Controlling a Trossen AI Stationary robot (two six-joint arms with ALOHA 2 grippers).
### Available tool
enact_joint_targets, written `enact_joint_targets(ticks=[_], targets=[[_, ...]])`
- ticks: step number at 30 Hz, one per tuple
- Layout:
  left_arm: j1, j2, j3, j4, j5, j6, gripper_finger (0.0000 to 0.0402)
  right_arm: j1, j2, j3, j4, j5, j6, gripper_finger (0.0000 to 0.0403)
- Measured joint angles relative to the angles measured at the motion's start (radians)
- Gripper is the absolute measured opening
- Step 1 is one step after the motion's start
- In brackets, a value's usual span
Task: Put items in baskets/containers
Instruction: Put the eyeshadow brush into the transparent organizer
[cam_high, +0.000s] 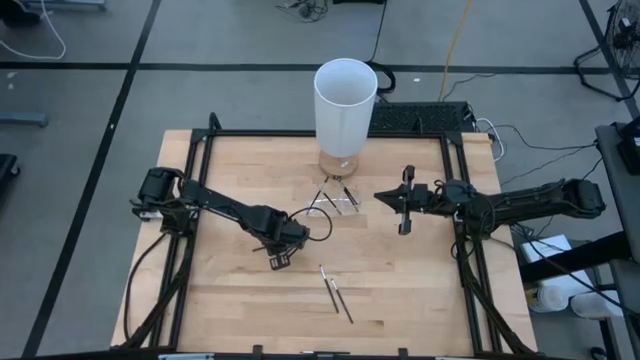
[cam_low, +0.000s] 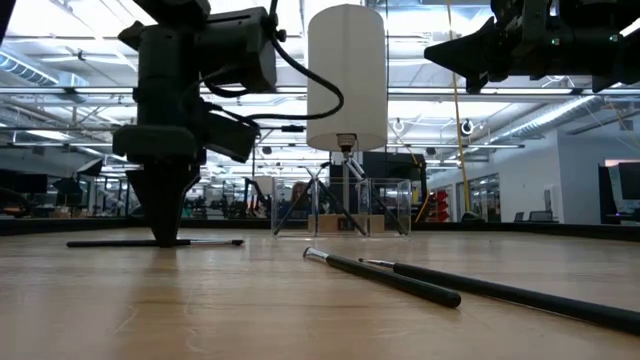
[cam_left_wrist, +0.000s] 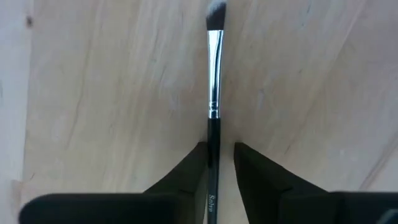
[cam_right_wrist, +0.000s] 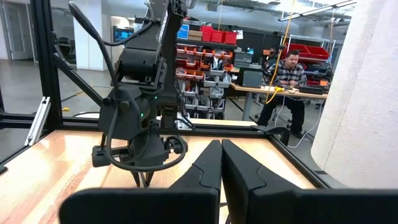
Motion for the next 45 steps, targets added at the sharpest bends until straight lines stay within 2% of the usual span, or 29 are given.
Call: enact_joint_targets(ticks=[7, 19, 24, 27, 41, 45], targets=[[0.009, 0.005, -0.001, 0.016, 0.030, -0.007, 0.0013, 0.000, 0.000, 0.000, 0.000, 0.000, 0.000, 0.0000], [0.008, -0.004, 0.012, 0.005, 0.013, -0.007, 0.0014, 0.000, 0.000, 0.000, 0.000, 0.000, 0.000, 0.0000], [0.007, -0.009, 0.078, -0.069, -0.008, 0.004, 0.0007, 0.000, 0.000, 0.000, 0.000, 0.000, 0.000, 0.0000], [0.009, -0.002, 0.122, -0.115, -0.059, 0.008, 0.0008, 0.000, 0.000, 0.000, 0.000, 0.000, 0.000, 0.0000], [0.009, -0.008, 0.233, -0.164, -0.103, 0.053, 0.0011, 0.000, 0.000, 0.000, 0.000, 0.000, 0.000, 0.0000], [0.009, -0.009, 0.280, -0.157, -0.145, 0.078, 0.0007, 0.000, 0.000, 0.000, 0.000, 0.000, 0.000, 0.0000]])
